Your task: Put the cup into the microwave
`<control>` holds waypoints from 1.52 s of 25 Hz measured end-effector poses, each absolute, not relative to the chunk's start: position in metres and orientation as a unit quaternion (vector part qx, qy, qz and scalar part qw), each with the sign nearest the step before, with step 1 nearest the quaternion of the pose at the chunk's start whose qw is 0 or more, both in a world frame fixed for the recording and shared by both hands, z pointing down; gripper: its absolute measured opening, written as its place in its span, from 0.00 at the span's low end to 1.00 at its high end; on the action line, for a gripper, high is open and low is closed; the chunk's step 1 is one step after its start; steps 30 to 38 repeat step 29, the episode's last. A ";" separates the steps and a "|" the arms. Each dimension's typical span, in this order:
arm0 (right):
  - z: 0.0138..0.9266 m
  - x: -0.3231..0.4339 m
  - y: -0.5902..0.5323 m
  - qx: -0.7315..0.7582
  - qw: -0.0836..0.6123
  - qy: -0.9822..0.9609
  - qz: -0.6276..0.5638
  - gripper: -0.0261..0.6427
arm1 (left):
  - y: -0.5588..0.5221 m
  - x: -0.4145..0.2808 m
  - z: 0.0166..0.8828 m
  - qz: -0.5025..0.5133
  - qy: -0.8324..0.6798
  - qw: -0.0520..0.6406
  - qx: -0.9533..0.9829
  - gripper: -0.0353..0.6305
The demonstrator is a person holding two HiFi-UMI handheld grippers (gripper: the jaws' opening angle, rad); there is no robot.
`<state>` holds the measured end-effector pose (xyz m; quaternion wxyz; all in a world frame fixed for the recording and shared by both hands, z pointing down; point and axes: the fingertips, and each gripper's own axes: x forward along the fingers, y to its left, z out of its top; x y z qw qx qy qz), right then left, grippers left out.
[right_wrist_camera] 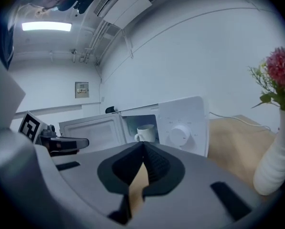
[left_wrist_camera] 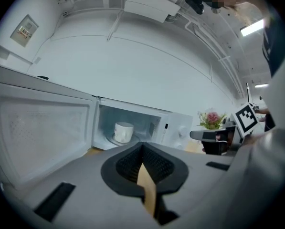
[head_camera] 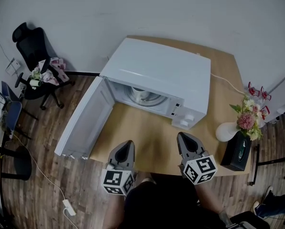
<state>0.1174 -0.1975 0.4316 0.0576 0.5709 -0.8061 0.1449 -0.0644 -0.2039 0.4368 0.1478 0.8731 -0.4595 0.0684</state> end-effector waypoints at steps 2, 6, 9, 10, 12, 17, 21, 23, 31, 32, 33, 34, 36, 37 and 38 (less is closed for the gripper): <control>0.433 0.120 -0.194 0.575 0.057 -0.803 0.146 0.03 | -0.205 -0.066 0.438 0.070 -0.461 0.146 0.873 0.06; 0.436 0.119 -0.187 0.579 0.052 -0.799 0.152 0.03 | -0.204 -0.064 0.436 0.066 -0.458 0.144 0.874 0.06; 0.438 0.115 -0.185 0.579 0.054 -0.798 0.156 0.03 | -0.203 -0.062 0.439 0.072 -0.459 0.147 0.873 0.06; 0.439 0.114 -0.185 0.580 0.056 -0.798 0.157 0.03 | -0.203 -0.061 0.440 0.072 -0.458 0.149 0.874 0.06; 0.440 0.112 -0.183 0.580 0.059 -0.797 0.158 0.03 | -0.201 -0.060 0.440 0.070 -0.455 0.151 0.875 0.06; 0.443 0.111 -0.182 0.581 0.062 -0.795 0.161 0.03 | -0.201 -0.059 0.442 0.075 -0.455 0.150 0.874 0.06; 0.446 0.108 -0.180 0.580 0.053 -0.794 0.177 0.03 | -0.199 -0.060 0.443 0.076 -0.453 0.152 0.875 0.06; 0.447 0.106 -0.178 0.578 0.050 -0.794 0.181 0.03 | -0.198 -0.060 0.444 0.080 -0.451 0.152 0.876 0.06; 0.448 0.104 -0.175 0.576 0.046 -0.794 0.190 0.03 | -0.193 -0.059 0.446 0.081 -0.449 0.158 0.876 0.06; 0.448 0.104 -0.175 0.576 0.046 -0.794 0.190 0.03 | -0.193 -0.059 0.446 0.081 -0.449 0.158 0.876 0.06; 0.448 0.104 -0.175 0.576 0.046 -0.794 0.190 0.03 | -0.193 -0.059 0.446 0.081 -0.449 0.158 0.876 0.06; 0.448 0.104 -0.175 0.576 0.046 -0.794 0.190 0.03 | -0.193 -0.059 0.446 0.081 -0.449 0.158 0.876 0.06; 0.448 0.104 -0.175 0.576 0.046 -0.794 0.190 0.03 | -0.193 -0.059 0.446 0.081 -0.449 0.158 0.876 0.06; 0.448 0.104 -0.175 0.576 0.046 -0.794 0.190 0.03 | -0.193 -0.059 0.446 0.081 -0.449 0.158 0.876 0.06; 0.448 0.104 -0.175 0.576 0.046 -0.794 0.190 0.03 | -0.193 -0.059 0.446 0.081 -0.449 0.158 0.876 0.06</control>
